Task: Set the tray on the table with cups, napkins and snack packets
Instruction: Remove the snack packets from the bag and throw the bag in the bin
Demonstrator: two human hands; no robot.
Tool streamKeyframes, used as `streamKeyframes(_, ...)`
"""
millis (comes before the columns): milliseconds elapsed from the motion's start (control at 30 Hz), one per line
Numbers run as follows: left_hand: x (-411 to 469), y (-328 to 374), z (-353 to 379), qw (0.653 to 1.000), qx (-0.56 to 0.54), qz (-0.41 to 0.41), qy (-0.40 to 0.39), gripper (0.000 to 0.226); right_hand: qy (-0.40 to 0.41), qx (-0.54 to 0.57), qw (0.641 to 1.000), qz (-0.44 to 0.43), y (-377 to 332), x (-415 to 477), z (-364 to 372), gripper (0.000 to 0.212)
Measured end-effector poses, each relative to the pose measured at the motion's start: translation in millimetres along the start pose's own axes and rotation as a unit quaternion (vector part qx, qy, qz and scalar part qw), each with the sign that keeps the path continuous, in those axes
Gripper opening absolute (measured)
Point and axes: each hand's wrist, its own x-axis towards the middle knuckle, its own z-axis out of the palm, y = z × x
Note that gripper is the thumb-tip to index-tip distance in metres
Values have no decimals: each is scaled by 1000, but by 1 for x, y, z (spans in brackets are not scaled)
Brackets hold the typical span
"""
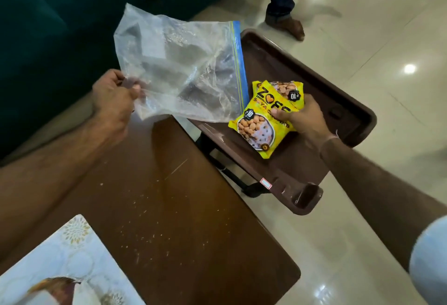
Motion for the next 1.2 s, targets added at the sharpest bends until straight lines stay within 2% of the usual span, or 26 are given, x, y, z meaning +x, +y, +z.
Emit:
streamKeyframes(67, -5, 3, -6, 1000, -1, 16, -1, 25, 13, -72, 997, -8, -12, 5, 7, 91)
streamKeyframes(133, -10, 10, -10, 998, 22, 59, -7, 20, 65, -189, 979, -47, -26, 2, 13, 110)
streamKeyframes(200, -16, 18, -15, 993, 36, 108, -28, 24, 97, -269, 945, -159, -50, -6, 21, 116)
streamKeyframes(233, -19, 24, -17, 990, 34, 130, -43, 25, 81, -279, 929, -229, -67, -7, 26, 117)
streamKeyframes(300, -28, 37, -20, 980, 33, 183, -72, 26, 1, -292, 896, -334, -111, -5, 40, 123)
streamKeyframes(367, -36, 49, -27, 963, 46, 247, -98, 28, -66, -345, 849, -396, -159, -3, 63, 128)
streamKeyframes(433, -42, 57, -34, 943, 77, 303, -111, 28, -109, -414, 800, -420, -202, -6, 88, 132)
streamKeyframes(500, -46, 63, -45, 924, 124, 346, -103, 25, -150, -485, 751, -423, -239, -16, 107, 126)
streamKeyframes(533, -47, 66, -51, 919, 136, 358, -94, 23, -163, -517, 731, -415, -256, -22, 112, 113)
streamKeyframes(600, -50, 69, -64, 919, 139, 364, -62, 18, -183, -549, 718, -387, -286, -38, 114, 69)
streamKeyframes(633, -51, 71, -73, 926, 135, 352, -35, 17, -193, -551, 719, -376, -299, -47, 114, 51)
streamKeyframes(700, -56, 74, -91, 954, 97, 280, 36, 18, -224, -541, 722, -370, -316, -69, 111, 35)
streamKeyframes(767, -63, 79, -110, 977, 7, 190, 100, 28, -271, -493, 745, -358, -329, -93, 106, 29)
streamKeyframes(867, -73, 91, -146, 976, -156, 63, 138, 58, -329, -410, 772, -357, -351, -145, 105, 26)
streamKeyframes(933, -79, 100, -166, 959, -267, -22, 97, 60, -371, -326, 795, -351, -368, -177, 106, 21)
streamKeyframes(1033, -95, 117, -212, 912, -395, -97, -53, 46, -432, -221, 800, -352, -400, -228, 117, 11)
streamKeyframes(1100, -107, 131, -249, 897, -406, -117, -126, 51, -464, -175, 796, -348, -420, -262, 128, 8)
streamKeyframes(1200, -128, 158, -311, 874, -429, -153, -170, 46, -504, -114, 785, -342, -453, -322, 149, 15)
